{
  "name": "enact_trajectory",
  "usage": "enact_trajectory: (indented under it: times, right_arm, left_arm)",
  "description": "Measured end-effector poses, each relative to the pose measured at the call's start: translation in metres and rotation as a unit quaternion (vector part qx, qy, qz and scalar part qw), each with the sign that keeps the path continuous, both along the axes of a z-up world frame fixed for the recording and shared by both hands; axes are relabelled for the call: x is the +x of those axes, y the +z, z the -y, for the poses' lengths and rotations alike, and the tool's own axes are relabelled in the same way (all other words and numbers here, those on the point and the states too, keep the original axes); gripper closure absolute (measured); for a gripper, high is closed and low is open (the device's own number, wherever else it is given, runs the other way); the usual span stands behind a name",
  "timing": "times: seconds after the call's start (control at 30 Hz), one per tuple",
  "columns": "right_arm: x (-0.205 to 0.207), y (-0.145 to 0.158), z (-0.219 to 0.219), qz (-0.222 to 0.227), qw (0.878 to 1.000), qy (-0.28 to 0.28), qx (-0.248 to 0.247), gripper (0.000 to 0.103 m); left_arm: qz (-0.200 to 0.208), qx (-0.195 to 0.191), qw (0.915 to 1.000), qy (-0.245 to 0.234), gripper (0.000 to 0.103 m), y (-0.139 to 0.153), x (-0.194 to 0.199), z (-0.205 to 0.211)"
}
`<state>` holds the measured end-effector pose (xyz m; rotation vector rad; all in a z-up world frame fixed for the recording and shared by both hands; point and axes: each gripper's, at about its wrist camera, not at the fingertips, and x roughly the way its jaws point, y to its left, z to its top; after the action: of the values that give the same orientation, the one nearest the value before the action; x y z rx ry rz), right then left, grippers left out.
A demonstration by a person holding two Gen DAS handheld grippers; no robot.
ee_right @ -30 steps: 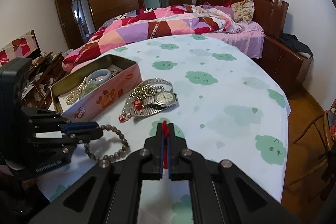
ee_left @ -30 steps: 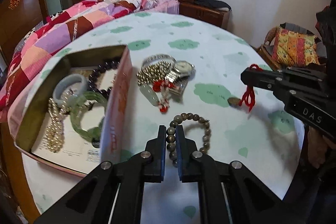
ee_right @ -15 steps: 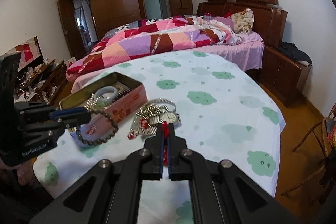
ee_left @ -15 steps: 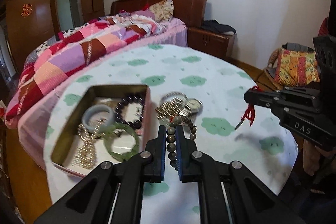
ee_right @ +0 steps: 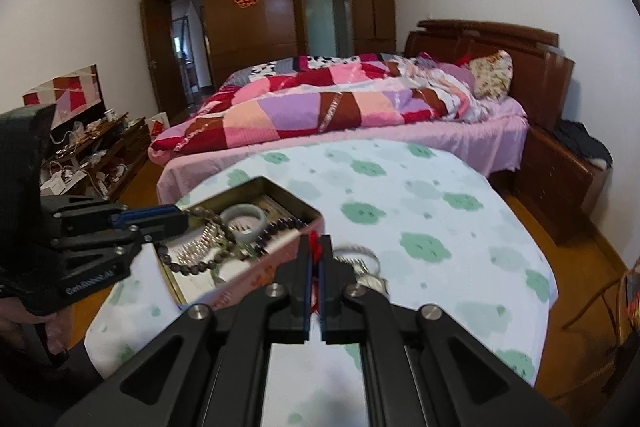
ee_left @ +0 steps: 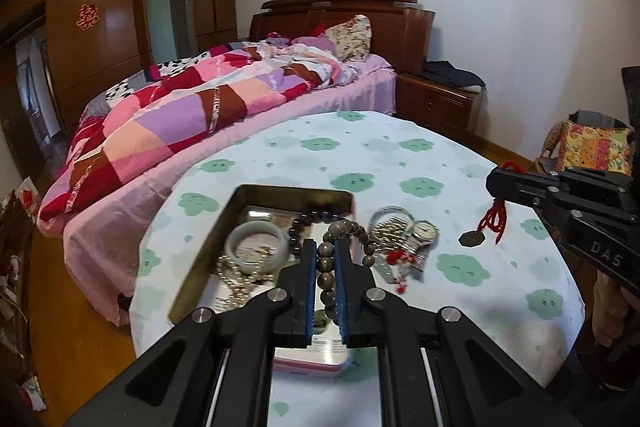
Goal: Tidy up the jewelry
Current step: 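Lift and carry the red charm and bead bracelet over the pink tin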
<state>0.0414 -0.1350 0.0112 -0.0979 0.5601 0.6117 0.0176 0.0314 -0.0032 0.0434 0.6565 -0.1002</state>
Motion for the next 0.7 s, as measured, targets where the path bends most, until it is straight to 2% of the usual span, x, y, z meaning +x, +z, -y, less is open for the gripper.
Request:
enact_trajectory:
  times: [0.7]
  right_arm:
    - [0.009, 0.008, -0.067, 0.011, 0.998, 0.065, -0.018, 0.100]
  left_arm:
    - [-0.006, -0.003, 0.9981, 0.062, 0.095, -0.004, 0.011, -0.049]
